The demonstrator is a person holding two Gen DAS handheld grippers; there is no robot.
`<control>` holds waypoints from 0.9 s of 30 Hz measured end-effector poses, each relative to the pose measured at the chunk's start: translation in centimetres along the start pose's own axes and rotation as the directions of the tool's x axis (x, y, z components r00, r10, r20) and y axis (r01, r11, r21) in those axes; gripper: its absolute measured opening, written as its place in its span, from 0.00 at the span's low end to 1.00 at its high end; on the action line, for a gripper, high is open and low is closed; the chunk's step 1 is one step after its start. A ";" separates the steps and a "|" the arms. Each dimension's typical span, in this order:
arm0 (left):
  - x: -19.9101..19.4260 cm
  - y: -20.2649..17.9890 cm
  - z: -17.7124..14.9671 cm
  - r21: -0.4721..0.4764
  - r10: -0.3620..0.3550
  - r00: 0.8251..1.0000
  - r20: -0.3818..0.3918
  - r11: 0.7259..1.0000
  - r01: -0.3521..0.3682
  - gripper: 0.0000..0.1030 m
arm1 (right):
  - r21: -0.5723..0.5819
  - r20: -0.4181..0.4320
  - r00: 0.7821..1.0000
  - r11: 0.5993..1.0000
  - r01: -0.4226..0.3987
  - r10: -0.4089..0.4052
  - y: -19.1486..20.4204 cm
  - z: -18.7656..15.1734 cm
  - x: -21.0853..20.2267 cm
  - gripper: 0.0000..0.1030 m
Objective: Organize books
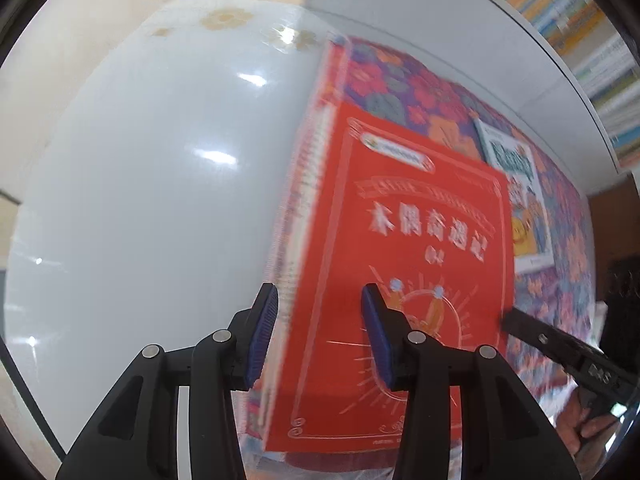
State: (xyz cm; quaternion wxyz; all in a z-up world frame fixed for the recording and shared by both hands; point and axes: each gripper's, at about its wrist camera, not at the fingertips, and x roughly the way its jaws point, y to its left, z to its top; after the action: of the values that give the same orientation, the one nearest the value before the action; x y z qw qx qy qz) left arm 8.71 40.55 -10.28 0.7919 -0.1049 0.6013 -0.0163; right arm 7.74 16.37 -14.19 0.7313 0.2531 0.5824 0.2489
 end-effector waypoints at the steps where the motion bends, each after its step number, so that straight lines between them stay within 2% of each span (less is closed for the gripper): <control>1: -0.5 0.2 0.1 -0.014 0.010 1.000 0.015 1.000 -0.010 0.40 | -0.023 -0.002 1.000 1.000 0.011 -0.011 0.2 0.0 -0.6 0.12; 5: -2.6 -0.4 0.6 -0.039 -0.019 0.997 0.073 0.999 0.021 0.40 | -0.070 0.052 0.998 0.997 0.039 -0.036 -0.4 0.5 -3.6 0.12; 8: -3.9 -2.8 1.5 -0.037 -0.054 0.990 0.130 0.998 0.059 0.40 | -0.009 0.099 0.994 0.999 0.047 -0.046 -3.2 1.4 -6.0 0.12; 11: -3.6 -6.5 2.1 -0.033 -0.121 0.980 0.157 0.991 0.128 0.43 | 0.073 0.152 0.987 0.996 0.045 -0.056 -6.4 2.4 -8.4 0.13; 14: -1.8 -10.8 2.1 -0.023 -0.167 0.977 0.134 0.985 0.172 0.44 | 0.120 0.216 0.971 0.990 0.076 -0.101 -9.5 3.5 -10.9 0.24; 16: 0.1 -13.9 1.8 -0.014 -0.199 0.975 0.096 0.979 0.201 0.44 | 0.139 0.257 0.957 0.985 0.102 -0.136 -11.2 4.1 -12.2 0.38; 18: 2.4 -16.8 1.6 -0.007 -0.212 0.976 0.058 0.977 0.212 0.44 | 0.168 0.279 0.945 0.977 0.128 -0.171 -13.4 5.1 -13.2 0.45; 20: 4.7 -19.0 1.0 -0.018 -0.186 0.982 0.014 0.982 0.186 0.44 | 0.186 0.260 0.948 0.973 0.138 -0.184 -15.2 6.2 -13.6 0.45; 22: 6.8 -20.6 0.7 -0.026 -0.203 0.979 -0.017 0.979 0.202 0.44 | 0.174 0.252 0.950 0.975 0.142 -0.183 -16.3 7.0 -13.6 0.45; 27: 9.8 -22.5 0.6 -0.054 -0.167 0.986 -0.019 0.985 0.166 0.44 | 0.164 0.245 0.944 0.969 0.186 -0.223 -18.9 8.6 -12.9 0.45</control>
State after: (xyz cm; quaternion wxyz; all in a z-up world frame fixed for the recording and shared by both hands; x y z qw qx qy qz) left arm 14.21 17.10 -15.24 0.7777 -0.1750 0.5999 -0.0680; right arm 14.92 -6.95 -15.59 0.8043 0.2720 0.5198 0.0948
